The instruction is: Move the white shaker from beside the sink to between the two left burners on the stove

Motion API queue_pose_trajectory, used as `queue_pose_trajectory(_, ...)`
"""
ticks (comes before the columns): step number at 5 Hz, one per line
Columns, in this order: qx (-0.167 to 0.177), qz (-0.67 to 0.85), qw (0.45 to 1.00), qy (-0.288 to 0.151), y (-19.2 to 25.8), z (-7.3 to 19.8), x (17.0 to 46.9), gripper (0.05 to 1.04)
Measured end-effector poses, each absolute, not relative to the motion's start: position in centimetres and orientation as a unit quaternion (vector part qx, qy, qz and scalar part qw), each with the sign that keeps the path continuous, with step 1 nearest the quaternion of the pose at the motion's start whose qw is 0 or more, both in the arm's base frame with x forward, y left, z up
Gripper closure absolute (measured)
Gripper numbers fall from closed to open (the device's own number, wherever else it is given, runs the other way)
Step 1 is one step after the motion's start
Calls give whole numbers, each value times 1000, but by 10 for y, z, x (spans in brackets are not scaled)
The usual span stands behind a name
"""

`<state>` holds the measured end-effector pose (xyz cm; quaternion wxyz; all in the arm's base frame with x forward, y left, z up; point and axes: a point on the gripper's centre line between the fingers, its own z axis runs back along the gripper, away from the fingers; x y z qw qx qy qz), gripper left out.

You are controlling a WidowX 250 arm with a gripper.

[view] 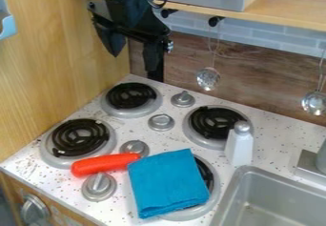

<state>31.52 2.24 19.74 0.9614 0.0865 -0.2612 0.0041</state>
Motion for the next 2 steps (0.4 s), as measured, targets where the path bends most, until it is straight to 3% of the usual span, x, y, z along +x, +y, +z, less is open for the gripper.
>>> queue_pose_trajectory(1, 84, 5, 965, -249, 22, 188, 315, 77)
queue_pose_trajectory(2, 58, 4, 974, -217, 7, 148, 331, 77)
